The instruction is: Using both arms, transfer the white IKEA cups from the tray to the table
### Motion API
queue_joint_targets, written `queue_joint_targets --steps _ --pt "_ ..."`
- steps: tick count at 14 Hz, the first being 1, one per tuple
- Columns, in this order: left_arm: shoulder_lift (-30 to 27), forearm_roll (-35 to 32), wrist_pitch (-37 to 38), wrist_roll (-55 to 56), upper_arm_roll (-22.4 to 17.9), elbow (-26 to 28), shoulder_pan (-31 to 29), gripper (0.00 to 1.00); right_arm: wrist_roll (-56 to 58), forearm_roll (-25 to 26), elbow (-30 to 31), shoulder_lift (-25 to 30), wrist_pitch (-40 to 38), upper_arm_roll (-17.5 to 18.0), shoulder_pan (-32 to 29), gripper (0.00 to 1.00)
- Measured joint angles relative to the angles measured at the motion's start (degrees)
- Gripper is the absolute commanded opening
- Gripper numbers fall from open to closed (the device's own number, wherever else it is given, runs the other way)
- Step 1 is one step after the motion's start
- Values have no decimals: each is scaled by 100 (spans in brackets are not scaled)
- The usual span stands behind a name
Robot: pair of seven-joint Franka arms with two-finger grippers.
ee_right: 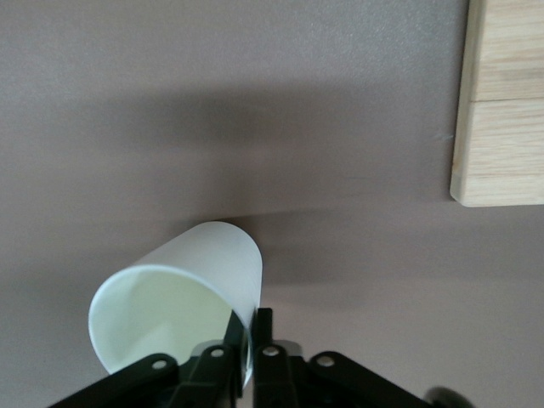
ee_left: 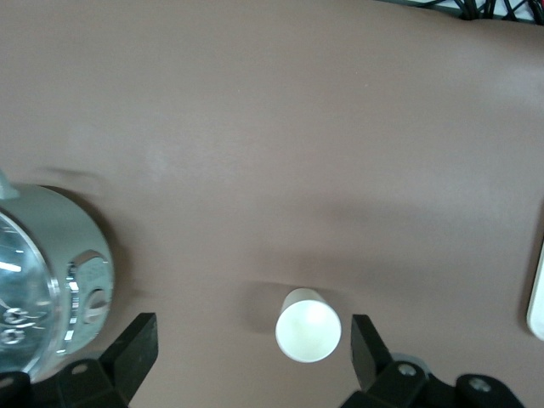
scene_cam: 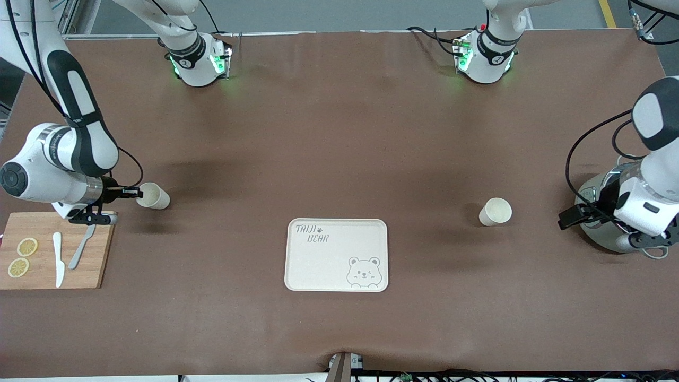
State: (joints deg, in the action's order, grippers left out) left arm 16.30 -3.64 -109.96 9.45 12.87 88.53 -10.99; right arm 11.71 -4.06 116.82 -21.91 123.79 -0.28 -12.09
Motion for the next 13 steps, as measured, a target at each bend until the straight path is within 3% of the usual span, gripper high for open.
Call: queue_joint_targets --steps 5,8,13 --pt "-672 -1 673 -512 -2 -69 -127 100 2 2 -137 105 -350 7 1 100" --pt "-1017 -1 1048 -512 1 -68 -125 100 4 13 -1292 163 -1892 24 18 100" --pt "-1197 -1 1238 -512 -2 -295 -128 100 3 15 -3095 142 -3065 36 114 100"
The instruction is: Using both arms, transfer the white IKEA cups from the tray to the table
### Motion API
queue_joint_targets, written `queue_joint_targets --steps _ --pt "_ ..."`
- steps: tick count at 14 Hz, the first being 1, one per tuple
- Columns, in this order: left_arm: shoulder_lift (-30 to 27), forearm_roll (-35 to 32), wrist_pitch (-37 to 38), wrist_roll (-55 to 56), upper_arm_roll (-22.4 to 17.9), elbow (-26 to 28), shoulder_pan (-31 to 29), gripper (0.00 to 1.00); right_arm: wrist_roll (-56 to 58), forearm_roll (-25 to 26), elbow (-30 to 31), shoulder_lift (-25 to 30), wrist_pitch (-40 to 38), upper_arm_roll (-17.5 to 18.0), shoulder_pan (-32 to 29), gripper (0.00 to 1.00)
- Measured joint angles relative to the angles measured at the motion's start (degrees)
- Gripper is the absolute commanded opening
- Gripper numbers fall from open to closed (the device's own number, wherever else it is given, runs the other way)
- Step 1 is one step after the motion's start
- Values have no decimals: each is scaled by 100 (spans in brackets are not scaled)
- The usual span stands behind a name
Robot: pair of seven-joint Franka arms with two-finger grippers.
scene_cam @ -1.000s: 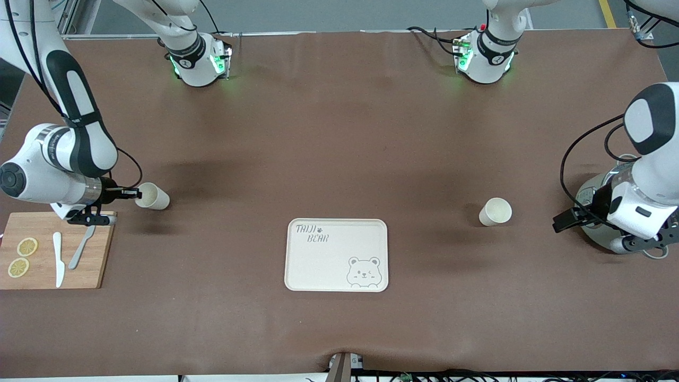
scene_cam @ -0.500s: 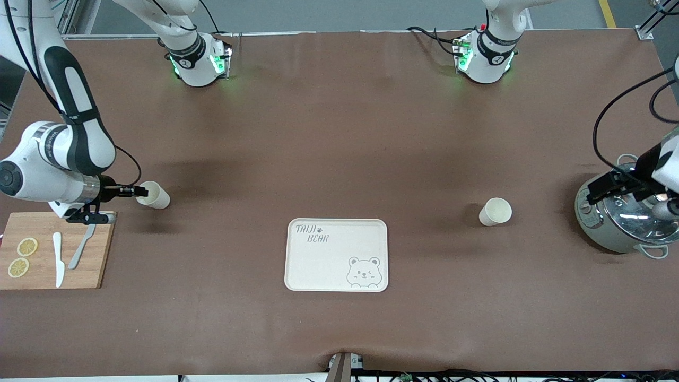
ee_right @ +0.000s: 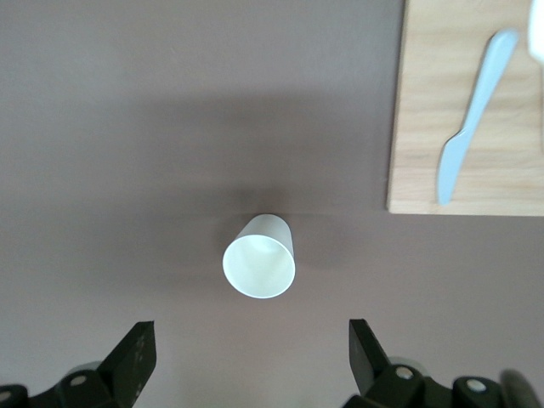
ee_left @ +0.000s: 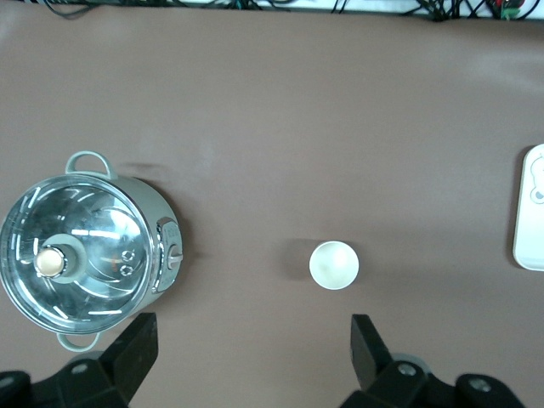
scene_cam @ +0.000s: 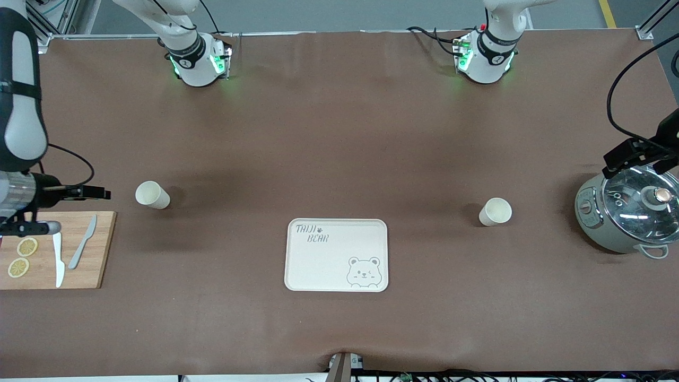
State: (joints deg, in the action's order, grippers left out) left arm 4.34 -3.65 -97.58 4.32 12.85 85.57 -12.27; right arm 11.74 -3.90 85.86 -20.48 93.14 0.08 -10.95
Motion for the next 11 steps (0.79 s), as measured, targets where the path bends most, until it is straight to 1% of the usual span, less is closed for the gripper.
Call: queue_joint_targets --steps 2,4,5,6,8,9,11 --pt "-23 0 30 0 0 -97 0 100 0 0 -656 -3 -141 9 29 100" --pt "-102 0 117 0 -1 -139 30 100 0 4 -1252 12 -241 15 187 100" --pt "-172 0 285 0 -31 -152 86 100 -1 9 -1495 40 -284 15 306 100" --pt "-267 0 526 0 -164 -156 251 100 -7 13 -1671 98 -349 16 413 100" --pt "-450 0 994 0 -559 -156 679 100 -15 15 -1847 312 -620 16 511 100" --pt "-530 17 1135 0 -660 -151 782 100 -14 16 -1885 475 -855 11 513 100" --pt "-641 70 1283 0 -699 -94 830 100 -15 16 -1839 879 -1432 -23 502 100"
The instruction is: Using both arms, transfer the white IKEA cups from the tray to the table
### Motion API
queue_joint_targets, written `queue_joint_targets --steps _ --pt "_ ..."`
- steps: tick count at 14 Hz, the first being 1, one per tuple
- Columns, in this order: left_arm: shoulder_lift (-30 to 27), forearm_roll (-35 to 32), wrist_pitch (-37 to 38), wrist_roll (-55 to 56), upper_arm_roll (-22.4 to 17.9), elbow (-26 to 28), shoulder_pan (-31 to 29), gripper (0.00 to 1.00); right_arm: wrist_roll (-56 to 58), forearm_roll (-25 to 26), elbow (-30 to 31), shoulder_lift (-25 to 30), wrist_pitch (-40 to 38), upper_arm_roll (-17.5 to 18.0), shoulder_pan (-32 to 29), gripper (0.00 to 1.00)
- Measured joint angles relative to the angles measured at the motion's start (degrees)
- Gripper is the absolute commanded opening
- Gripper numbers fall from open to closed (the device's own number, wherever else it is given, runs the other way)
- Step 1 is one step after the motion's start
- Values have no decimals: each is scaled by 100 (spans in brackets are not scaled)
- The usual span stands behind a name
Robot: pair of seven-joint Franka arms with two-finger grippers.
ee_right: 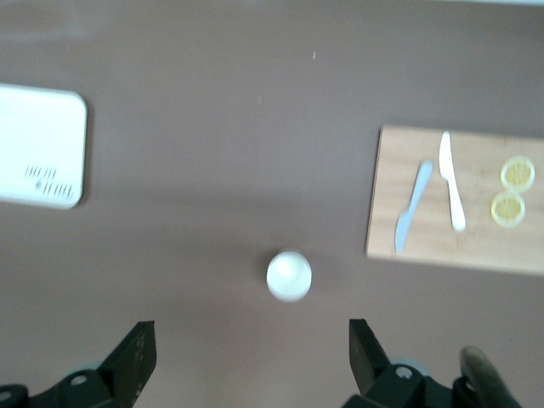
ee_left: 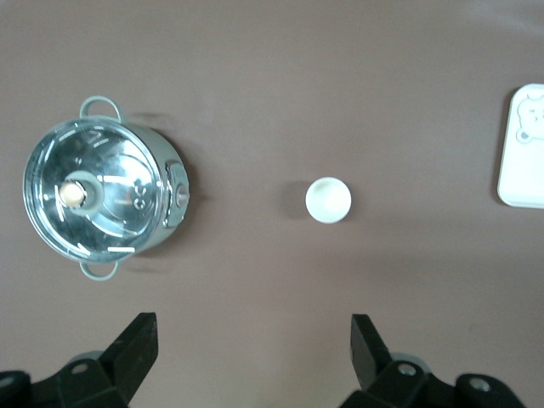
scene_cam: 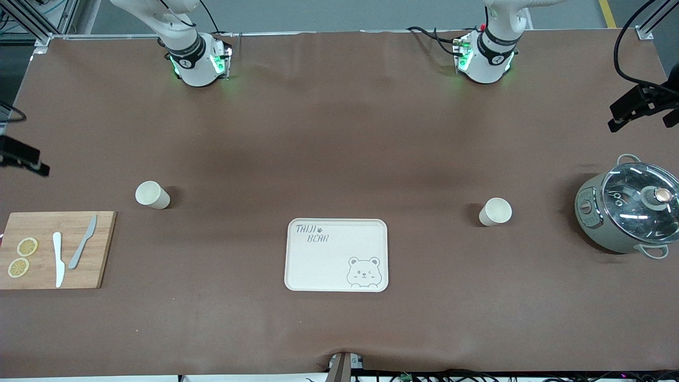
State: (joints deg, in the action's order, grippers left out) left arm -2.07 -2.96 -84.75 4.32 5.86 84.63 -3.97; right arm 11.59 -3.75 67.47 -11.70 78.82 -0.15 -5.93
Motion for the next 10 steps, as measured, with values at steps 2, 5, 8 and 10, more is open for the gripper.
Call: queue_joint_targets --steps 2,5,8,10 --pt "-107 75 32 0 -2 160 7 100 -4 0 302 345 -166 -30 -69 100" --pt "-284 263 32 0 -17 372 7 100 -499 -4 671 572 -165 -36 -116 100" --pt "-310 267 32 0 -28 425 7 100 -1186 -5 904 674 -140 30 28 100" --pt "-310 267 32 -1 -23 440 10 100 -1259 -5 1285 886 80 30 44 100"
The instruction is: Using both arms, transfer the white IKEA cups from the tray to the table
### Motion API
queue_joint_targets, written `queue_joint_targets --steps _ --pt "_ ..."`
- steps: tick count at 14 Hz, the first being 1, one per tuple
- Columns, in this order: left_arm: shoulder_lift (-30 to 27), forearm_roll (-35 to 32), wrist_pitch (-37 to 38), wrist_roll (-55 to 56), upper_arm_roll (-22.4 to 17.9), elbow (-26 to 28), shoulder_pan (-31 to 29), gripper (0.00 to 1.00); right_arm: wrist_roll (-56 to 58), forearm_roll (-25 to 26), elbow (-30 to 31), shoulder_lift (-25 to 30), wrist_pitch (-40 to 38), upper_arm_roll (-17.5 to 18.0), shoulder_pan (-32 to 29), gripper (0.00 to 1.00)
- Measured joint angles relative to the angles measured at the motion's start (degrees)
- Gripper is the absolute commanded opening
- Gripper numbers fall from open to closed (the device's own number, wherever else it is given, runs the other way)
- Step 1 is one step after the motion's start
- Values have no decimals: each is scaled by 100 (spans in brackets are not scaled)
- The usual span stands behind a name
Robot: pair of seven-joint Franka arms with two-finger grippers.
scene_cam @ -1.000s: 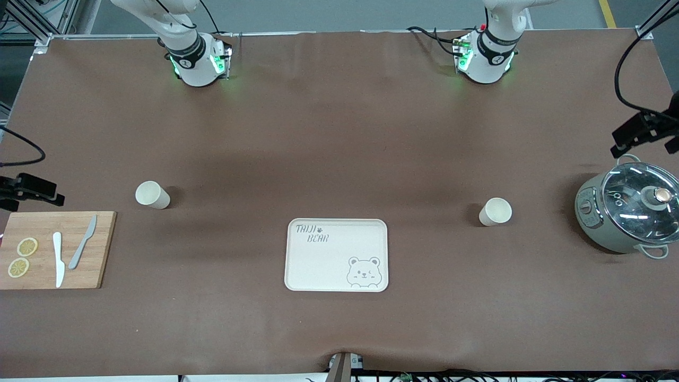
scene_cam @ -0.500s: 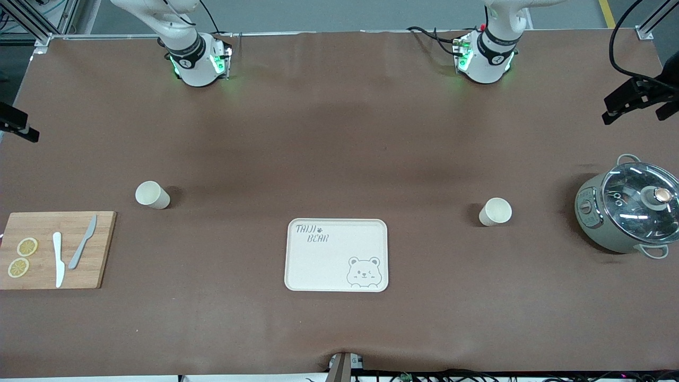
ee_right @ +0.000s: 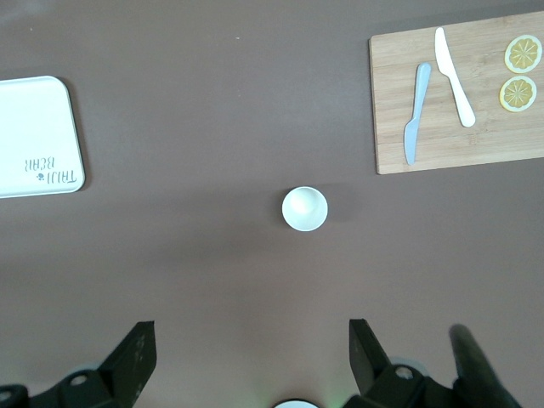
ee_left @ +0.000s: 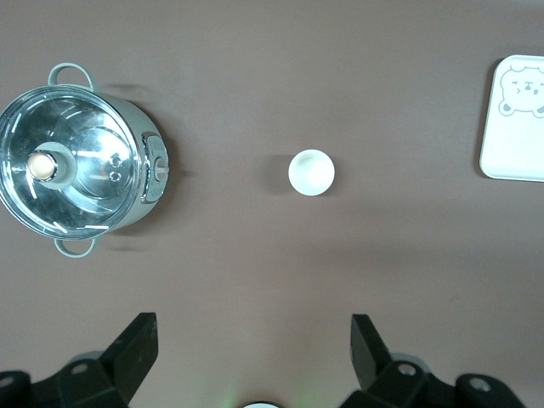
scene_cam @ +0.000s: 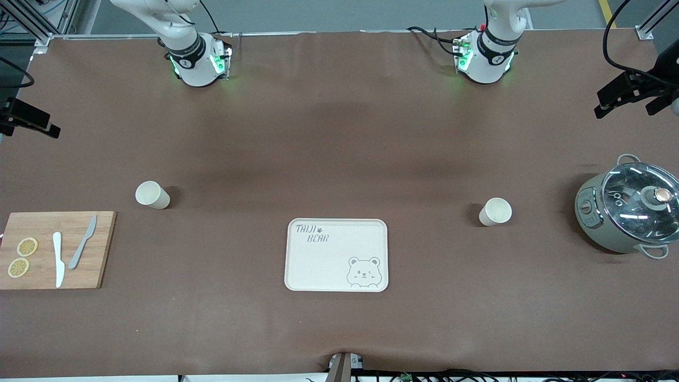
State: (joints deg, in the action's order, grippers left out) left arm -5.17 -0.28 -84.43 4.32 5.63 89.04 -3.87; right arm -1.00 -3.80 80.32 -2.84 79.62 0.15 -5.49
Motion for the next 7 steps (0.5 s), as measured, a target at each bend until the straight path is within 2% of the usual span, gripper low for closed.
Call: queue_joint_targets --steps 3,7 --pt "5 0 -7 -1 12 18 10 100 -69 0 777 537 376 -6 0 100" --pt "40 0 -18 -1 41 43 33 100 -194 0 1042 741 403 -29 -1 100"
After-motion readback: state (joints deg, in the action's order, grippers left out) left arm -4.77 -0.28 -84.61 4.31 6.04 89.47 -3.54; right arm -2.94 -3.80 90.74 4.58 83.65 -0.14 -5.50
